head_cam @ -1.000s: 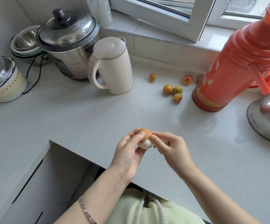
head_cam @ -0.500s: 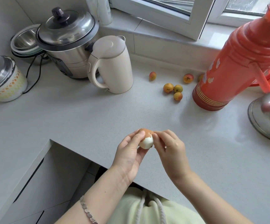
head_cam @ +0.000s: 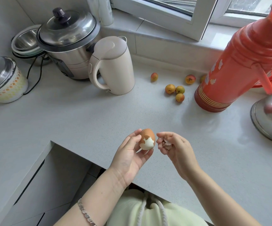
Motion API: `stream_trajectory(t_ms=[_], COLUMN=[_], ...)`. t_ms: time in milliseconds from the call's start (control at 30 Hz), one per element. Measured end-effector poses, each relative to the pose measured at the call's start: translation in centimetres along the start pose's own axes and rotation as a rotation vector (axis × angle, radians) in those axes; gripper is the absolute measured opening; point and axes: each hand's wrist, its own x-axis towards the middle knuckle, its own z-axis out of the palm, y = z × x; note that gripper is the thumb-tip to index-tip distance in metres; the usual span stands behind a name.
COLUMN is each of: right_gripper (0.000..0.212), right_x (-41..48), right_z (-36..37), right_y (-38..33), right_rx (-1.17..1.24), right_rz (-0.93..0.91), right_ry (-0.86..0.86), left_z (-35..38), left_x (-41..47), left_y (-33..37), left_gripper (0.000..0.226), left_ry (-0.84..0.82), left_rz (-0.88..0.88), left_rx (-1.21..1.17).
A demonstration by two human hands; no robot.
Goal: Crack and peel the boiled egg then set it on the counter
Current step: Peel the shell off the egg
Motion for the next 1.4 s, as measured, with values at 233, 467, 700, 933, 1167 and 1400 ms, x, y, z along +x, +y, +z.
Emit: stream_trajectory(t_ms=[233, 467, 700, 933, 1167, 1400], right_gripper=[0.021, 0.017, 0.018, 0.017, 0.019, 0.025], right_x=[0.0, 0.3, 0.7, 0.9, 0.8, 0.7], right_z=[0.5, 0.7, 0.7, 0.6, 0.2, 0.7], right_y=[-0.2, 0.1, 1.1, 1.7, 2.0, 0.9], right_rx=[-0.173, -0.484, -0.587, -0.752, -0.789, -0.274], right_rz=[-0.021, -0.134, -0.297, -0.509, -0.577, -0.208], right_ry=[0.039, 0.003, 0.049, 0.118, 0.140, 0.107], left_z=[0.1, 0.5, 0.9, 0.9, 0.6, 0.6], left_x=[0.0, 0.1, 0.1, 0.0, -0.2, -0.4], left_y=[0.0, -0.2, -0.4, -0.4, -0.3, 0.2], left_gripper=[0.015, 0.019, 0.015, 0.016, 0.014, 0.016], left_ry=[-0.001, 0.034, 0.082, 0.121, 0.099, -0.049], left_rz=[0.108, 0.208, 0.281, 0.286, 0.239, 0.096], left_rx=[0.160, 0.359, 0.377, 0.414, 0.392, 0.051])
